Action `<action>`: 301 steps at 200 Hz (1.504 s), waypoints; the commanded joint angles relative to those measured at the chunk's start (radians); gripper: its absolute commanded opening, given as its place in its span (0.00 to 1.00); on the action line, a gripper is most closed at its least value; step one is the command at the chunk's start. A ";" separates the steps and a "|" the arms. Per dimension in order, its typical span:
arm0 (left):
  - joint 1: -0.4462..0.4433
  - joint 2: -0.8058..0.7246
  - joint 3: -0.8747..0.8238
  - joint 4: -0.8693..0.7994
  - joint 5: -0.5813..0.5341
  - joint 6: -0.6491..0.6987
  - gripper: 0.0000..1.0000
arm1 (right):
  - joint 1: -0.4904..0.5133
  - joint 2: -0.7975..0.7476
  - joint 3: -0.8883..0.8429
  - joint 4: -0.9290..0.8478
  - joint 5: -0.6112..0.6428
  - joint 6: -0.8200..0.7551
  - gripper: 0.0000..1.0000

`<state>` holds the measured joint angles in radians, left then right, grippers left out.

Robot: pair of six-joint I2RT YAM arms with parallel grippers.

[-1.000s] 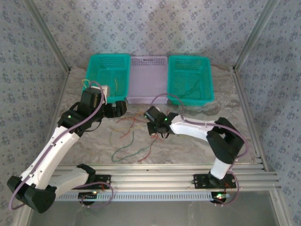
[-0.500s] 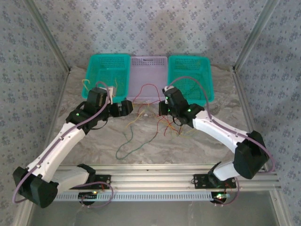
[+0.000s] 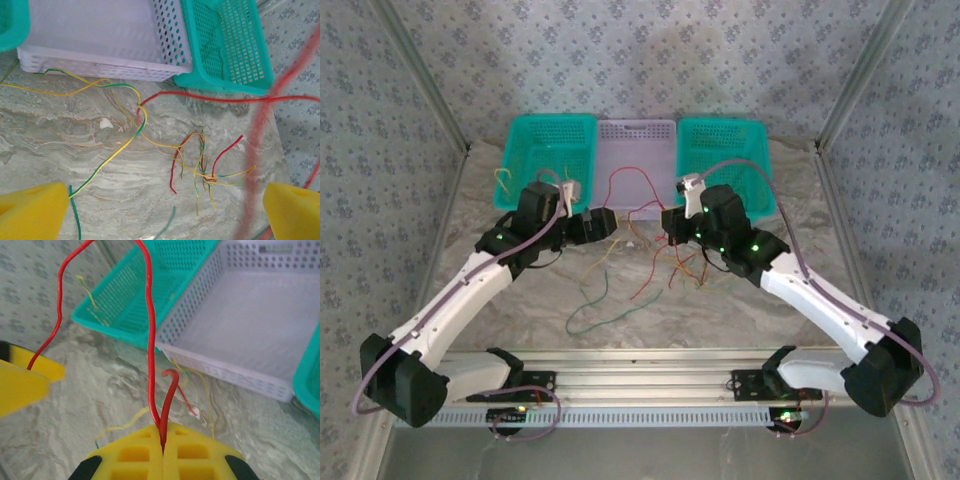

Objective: Untangle the cables

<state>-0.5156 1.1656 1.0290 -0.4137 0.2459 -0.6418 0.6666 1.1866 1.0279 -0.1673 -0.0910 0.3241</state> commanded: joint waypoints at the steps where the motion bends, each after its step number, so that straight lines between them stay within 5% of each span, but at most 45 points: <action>1: -0.019 0.007 -0.007 0.031 0.025 -0.007 1.00 | -0.008 -0.055 -0.001 0.057 -0.054 -0.025 0.00; 79: -0.043 0.006 -0.014 0.053 0.025 -0.018 1.00 | -0.024 -0.043 0.034 0.022 -0.105 -0.039 0.00; 170: -0.045 -0.183 -0.090 0.234 0.029 -0.052 1.00 | 0.013 -0.003 0.011 -0.026 -0.040 -0.076 0.00; 234: -0.028 -0.131 -0.038 0.186 0.014 0.001 0.99 | 0.055 0.002 0.005 -0.027 -0.088 -0.100 0.00; 256: -0.021 -0.126 -0.032 0.166 -0.002 0.018 0.88 | 0.055 0.001 0.003 -0.025 -0.119 -0.098 0.00; 301: -0.005 -0.150 -0.039 0.160 -0.011 0.033 0.40 | 0.056 0.014 0.004 -0.038 -0.133 -0.095 0.00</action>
<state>-0.5297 1.0405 0.9508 -0.2474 0.2462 -0.6258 0.7200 1.1946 1.0306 -0.1928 -0.1974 0.2424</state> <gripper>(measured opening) 0.481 0.049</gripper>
